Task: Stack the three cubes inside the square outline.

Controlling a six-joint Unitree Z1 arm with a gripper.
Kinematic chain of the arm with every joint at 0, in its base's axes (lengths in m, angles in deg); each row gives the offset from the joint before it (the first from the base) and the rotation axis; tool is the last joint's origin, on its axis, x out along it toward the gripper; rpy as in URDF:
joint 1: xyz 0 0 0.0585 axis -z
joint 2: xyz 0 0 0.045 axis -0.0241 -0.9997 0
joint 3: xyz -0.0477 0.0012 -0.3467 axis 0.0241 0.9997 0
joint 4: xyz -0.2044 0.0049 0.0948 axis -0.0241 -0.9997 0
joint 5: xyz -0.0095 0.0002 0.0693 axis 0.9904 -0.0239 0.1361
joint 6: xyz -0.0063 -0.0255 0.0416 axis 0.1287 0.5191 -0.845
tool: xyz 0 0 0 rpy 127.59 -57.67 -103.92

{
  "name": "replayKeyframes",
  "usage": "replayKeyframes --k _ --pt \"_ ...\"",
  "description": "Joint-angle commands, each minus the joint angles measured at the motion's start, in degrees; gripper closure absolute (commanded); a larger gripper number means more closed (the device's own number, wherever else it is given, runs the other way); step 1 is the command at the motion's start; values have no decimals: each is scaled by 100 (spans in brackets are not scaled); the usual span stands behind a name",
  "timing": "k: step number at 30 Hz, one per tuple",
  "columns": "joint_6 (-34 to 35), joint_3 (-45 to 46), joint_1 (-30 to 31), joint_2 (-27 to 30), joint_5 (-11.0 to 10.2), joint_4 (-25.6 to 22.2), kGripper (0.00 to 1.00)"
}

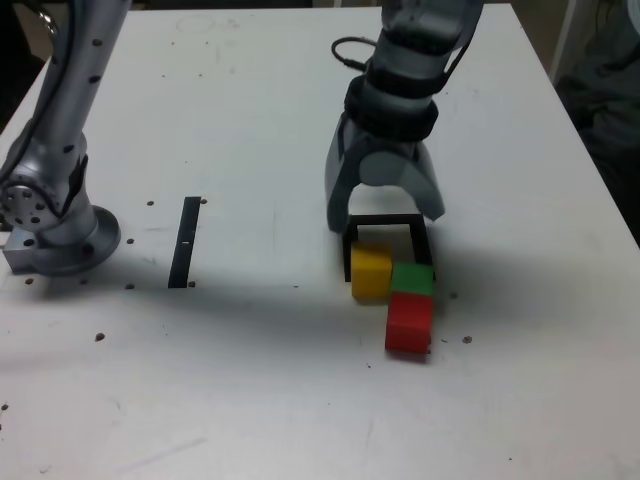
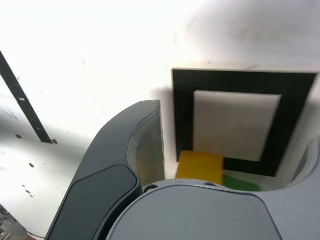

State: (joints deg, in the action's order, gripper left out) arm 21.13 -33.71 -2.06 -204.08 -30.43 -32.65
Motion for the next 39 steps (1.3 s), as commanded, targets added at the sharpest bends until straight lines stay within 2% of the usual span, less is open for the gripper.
replayKeyframes --k 1,13,33,39 --pt "-37 -127 -37 -112 -13 -49 1" --pt "-42 -404 -42 -347 -2 -95 1" --pt "258 -398 500 -350 121 -124 1" --pt "260 -427 493 -294 37 -263 1"
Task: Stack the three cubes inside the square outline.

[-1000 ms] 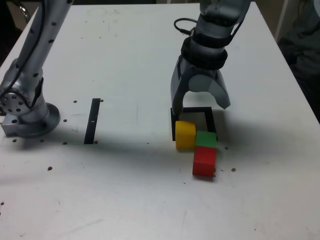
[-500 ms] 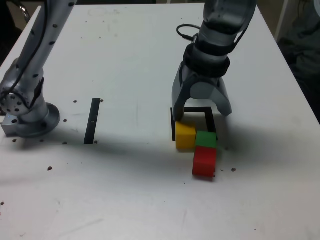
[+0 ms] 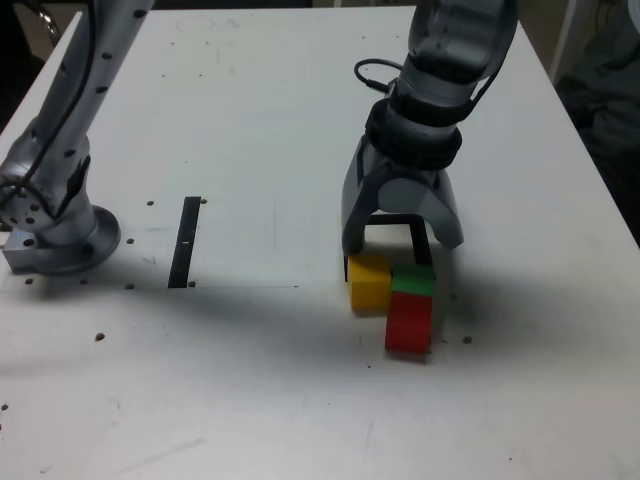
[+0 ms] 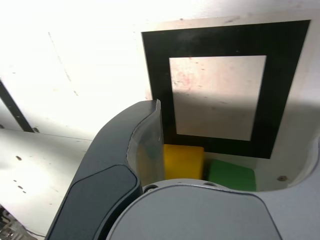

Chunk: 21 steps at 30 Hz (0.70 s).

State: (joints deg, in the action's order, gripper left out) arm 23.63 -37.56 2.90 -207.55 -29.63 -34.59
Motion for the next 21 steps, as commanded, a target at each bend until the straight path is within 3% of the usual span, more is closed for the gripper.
replayKeyframes --k 1,8,21 --pt "10 -58 -14 79 -83 -126 1" --pt "44 -196 -68 357 -349 -507 0" --pt "612 -267 730 546 -156 -633 0"
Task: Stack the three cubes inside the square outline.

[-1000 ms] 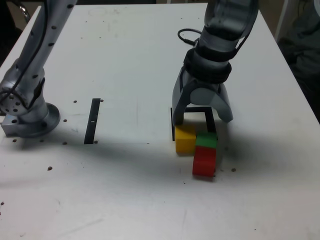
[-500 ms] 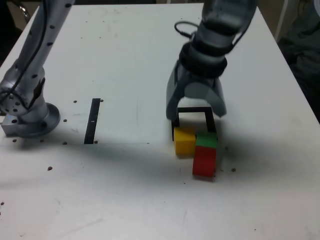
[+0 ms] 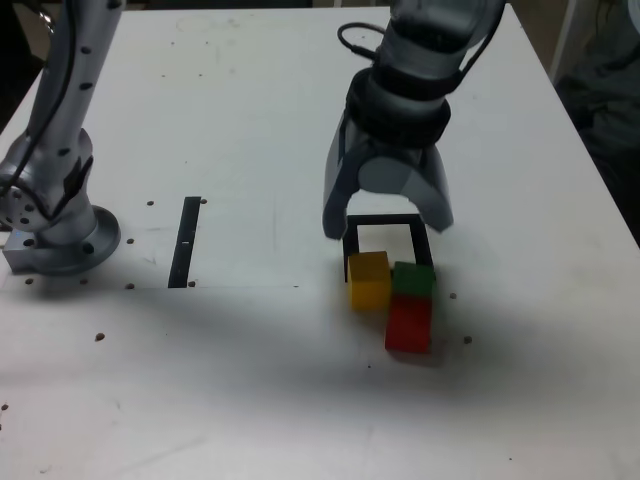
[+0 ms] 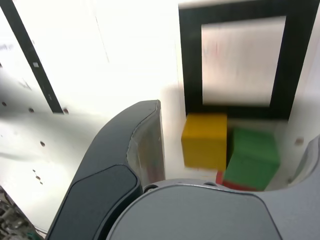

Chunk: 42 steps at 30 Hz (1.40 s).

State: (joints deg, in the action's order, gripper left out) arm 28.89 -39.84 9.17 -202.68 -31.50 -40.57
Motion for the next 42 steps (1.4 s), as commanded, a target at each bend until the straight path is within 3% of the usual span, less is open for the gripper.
replayKeyframes --k 1,17,42 --pt "149 -56 185 63 50 -49 0" --pt "761 -584 1177 -392 409 -133 1" --pt "638 -809 1221 -1076 565 294 7"
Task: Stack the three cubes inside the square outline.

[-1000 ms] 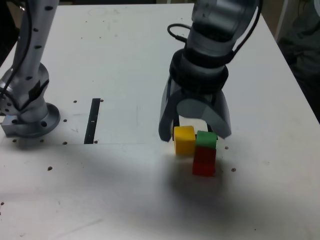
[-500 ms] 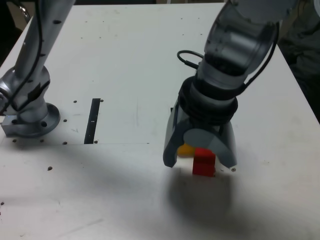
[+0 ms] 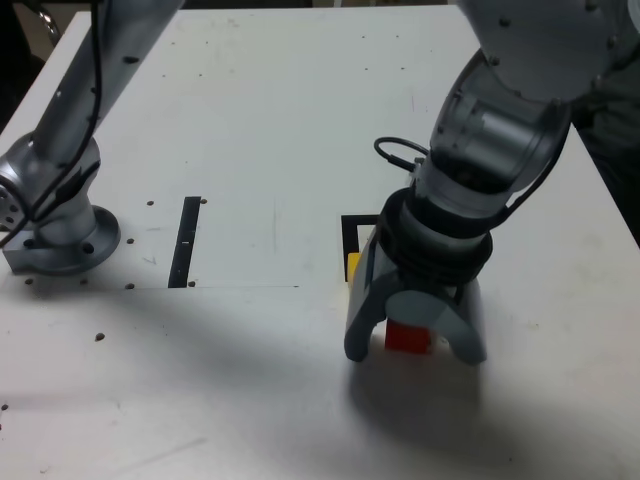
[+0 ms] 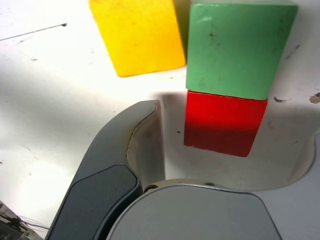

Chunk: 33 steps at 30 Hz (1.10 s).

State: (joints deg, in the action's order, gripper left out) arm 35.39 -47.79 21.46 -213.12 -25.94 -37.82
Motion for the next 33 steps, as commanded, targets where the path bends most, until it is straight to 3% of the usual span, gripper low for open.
replayKeyframes --k 1,6,13,16,33 --pt "-14 -14 -19 -38 11 31 9" --pt "-10 -13 -61 -84 35 57 22" --pt "60 -29 -70 -110 15 66 59" --pt "64 -45 -70 -101 -15 76 70" --pt "64 -47 -70 -52 -10 37 72"
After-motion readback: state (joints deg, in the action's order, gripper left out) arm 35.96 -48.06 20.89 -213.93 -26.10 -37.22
